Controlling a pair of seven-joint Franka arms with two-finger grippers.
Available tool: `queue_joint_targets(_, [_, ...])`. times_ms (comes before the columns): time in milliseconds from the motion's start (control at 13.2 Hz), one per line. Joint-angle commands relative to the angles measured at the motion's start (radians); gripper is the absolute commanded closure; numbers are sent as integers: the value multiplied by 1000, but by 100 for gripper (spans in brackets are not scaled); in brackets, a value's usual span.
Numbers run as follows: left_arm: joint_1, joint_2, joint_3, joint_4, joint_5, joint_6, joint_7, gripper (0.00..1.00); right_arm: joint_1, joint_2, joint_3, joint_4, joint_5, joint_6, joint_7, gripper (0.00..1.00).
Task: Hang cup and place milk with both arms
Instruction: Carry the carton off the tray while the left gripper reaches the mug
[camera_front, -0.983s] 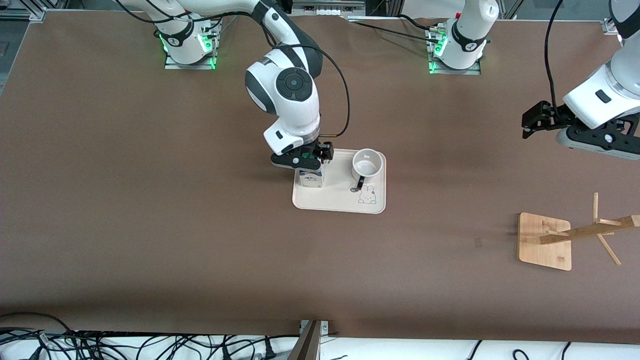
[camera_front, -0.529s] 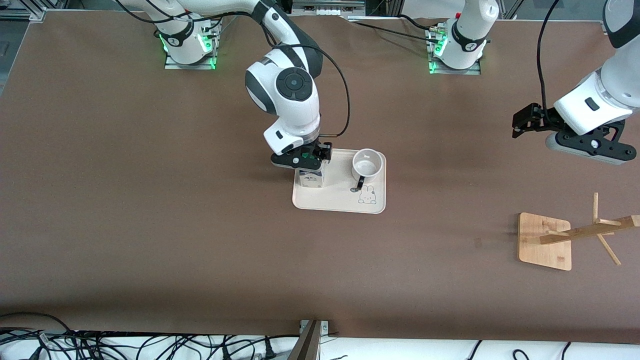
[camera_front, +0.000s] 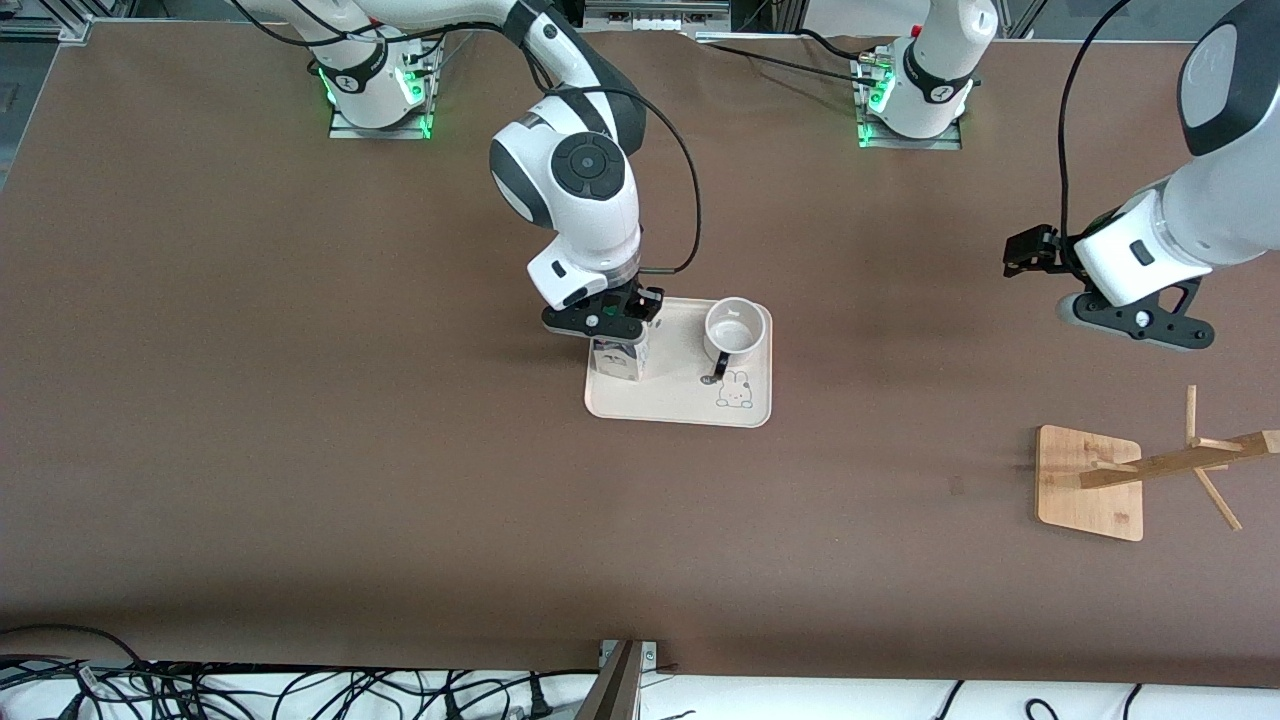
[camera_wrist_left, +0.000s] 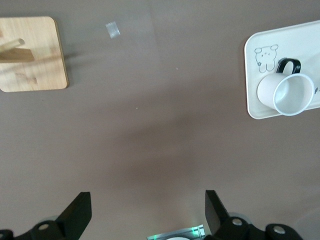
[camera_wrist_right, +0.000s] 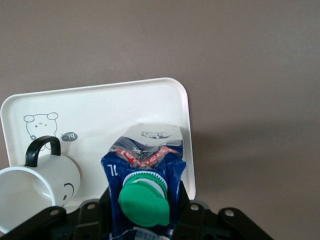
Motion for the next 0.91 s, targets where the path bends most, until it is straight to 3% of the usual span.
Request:
queue_joint_targets(0, [-22, 68, -5, 31, -30, 3, 2, 0, 9, -15, -11, 9, -12, -14, -4, 53])
queue_joint_targets(302, [-38, 148, -5, 32, -131, 138, -4, 0, -13, -81, -20, 11, -6, -93, -59, 53])
queue_joint_targets(529, [-81, 199, -5, 31, -180, 235, -4, 0, -71, -150, -40, 6, 8, -211, -233, 53])
queue_joint_targets(831, [-209, 268, -5, 29, -171, 368, -189, 0, -99, -238, -208, -47, 95, -285, -557, 53])
